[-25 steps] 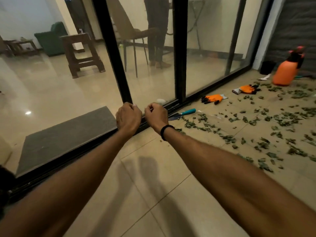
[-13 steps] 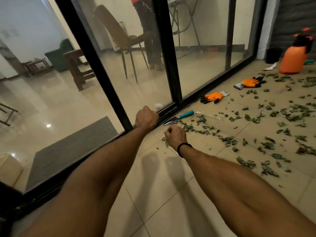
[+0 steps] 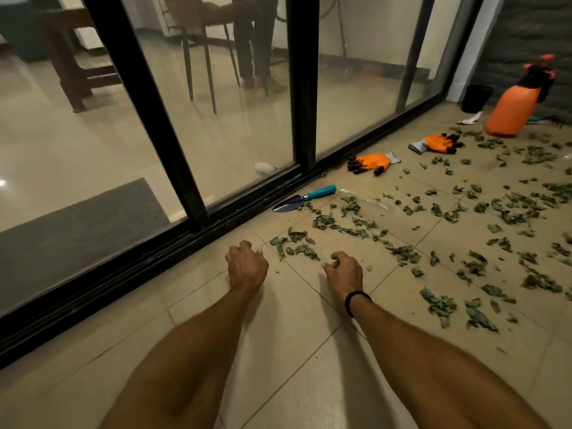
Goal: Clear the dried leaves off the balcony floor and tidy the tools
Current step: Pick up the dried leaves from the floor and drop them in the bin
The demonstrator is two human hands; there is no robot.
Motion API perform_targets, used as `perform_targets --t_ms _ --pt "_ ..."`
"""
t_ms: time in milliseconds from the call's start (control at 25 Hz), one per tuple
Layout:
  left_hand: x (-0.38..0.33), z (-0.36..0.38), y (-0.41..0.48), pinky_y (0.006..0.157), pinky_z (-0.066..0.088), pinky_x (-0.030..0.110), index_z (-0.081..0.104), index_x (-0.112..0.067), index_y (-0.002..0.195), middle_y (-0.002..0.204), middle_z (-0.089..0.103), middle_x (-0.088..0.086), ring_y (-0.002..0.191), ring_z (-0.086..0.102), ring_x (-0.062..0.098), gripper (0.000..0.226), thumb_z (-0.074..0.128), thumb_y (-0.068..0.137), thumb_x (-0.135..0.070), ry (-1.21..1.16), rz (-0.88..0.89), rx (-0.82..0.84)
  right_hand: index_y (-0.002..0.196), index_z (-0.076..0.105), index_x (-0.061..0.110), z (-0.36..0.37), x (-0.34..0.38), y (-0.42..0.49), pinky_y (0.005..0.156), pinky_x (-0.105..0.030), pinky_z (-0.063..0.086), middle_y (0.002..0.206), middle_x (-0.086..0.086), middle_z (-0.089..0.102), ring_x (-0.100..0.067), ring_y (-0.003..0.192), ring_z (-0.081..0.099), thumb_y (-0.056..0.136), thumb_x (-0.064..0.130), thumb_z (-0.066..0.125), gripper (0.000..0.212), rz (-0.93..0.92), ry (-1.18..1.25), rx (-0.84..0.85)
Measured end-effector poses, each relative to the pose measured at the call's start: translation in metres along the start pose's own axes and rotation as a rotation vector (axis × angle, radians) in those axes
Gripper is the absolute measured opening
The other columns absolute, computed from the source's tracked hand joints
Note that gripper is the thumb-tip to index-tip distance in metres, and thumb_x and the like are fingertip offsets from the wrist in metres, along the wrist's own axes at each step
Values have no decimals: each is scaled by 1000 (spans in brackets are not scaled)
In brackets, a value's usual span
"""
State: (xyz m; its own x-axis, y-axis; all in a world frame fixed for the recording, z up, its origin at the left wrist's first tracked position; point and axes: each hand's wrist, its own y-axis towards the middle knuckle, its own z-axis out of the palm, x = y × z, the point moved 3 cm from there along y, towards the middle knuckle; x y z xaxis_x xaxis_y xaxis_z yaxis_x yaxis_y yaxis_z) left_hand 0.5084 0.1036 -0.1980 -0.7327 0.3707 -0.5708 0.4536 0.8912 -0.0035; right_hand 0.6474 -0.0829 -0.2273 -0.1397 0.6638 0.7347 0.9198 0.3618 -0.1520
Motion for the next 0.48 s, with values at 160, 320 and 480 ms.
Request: perform_targets --t_ms 160,320,480 --pt "3 39 -2 99 44 39 48 -14 138 132 47 9 121 41 24 41 49 101 -32 -9 131 -51 140 49 16 26 -4 12 103 -36 44 133 -10 47 -27 121 50 91 32 66 54 -63 -30 12" --pt "-2 67 -2 98 43 40 49 -13 138 128 51 10 117 42 25 45 51 100 -36 -6 158 -73 142 47 21 49 7 27 98 -33 43 126 -8 45 -23 119 43 91 35 67 56 -168 -63 30" --pt "-4 80 9 95 40 38 49 -14 139 125 52 10 113 43 25 53 51 99 -48 54 155 -103 114 62 14 63 9 34 91 -35 44 110 -7 48 -23 107 45 97 32 58 25 -223 -88 -111"
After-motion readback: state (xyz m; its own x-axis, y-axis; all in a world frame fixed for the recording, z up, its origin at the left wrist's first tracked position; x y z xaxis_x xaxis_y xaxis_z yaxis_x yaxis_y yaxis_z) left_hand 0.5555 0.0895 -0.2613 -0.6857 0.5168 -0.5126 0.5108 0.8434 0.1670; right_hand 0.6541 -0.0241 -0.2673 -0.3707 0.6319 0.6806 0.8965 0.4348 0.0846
